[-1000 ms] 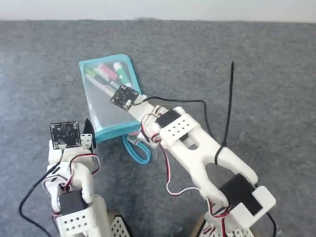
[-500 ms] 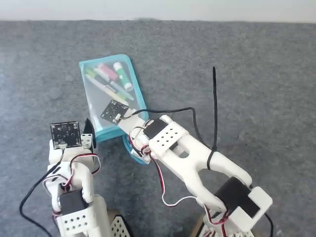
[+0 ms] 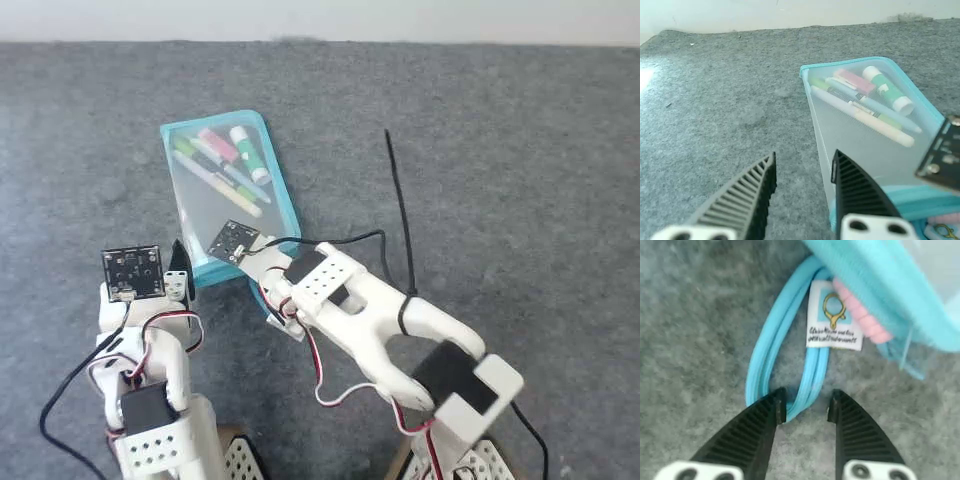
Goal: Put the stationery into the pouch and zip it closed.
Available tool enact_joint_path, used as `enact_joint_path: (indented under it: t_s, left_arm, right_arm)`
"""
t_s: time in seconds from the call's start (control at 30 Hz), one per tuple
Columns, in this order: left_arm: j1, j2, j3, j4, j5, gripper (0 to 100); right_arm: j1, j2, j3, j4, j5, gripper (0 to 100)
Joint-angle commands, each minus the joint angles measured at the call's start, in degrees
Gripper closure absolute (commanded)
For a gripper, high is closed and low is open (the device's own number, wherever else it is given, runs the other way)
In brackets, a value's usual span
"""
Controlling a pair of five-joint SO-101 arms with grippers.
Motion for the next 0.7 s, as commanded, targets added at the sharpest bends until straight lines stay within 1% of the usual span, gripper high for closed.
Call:
enact_joint_path:
  t_s: [0.0, 0.1, 0.17, 0.23, 0.3, 0.37, 0.53, 0.6, 0.67]
  left_arm:
    - [0.5, -1.1, -0.7, -1.6, -0.7, 83]
    - [0.5, -1.1, -0.7, -1.6, -0.7, 83]
    - [0.5, -1.1, -0.7, -1.6, -0.7, 83]
    - [0.5, -1.1, -0.7, -1.8, -0.7, 83]
    - [0.5, -1.1, -0.7, -1.8, -0.7, 83]
    - [0.5, -1.1, -0.7, -1.8, -0.7, 83]
    - [0.5, -1.1, -0.6, -1.7, -0.7, 83]
    - [0.5, -1.1, -0.6, -1.7, -0.7, 83]
    - [0.5, -1.1, -0.6, -1.7, -0.7, 83]
  right_arm:
    - [0.7, 1.4, -5.0, 3.7, -0.6, 87.5]
    - [3.4, 0.7, -6.2, 6.6, -0.7, 99.8]
    - [5.7, -1.0, -5.9, 8.9, -0.7, 97.7]
    - [8.7, -4.2, -5.6, 12.4, -1.9, 99.2]
    - [11.6, -9.5, -5.5, 15.8, -3.2, 99.1]
    - [13.7, -16.1, -4.7, 18.7, -2.7, 99.1]
    - [14.5, -33.1, 3.2, 25.5, -2.3, 99.1]
    - [15.3, -37.4, 7.6, 26.3, 0.4, 98.9]
    - [18.3, -39.3, 10.7, 26.3, 4.0, 98.8]
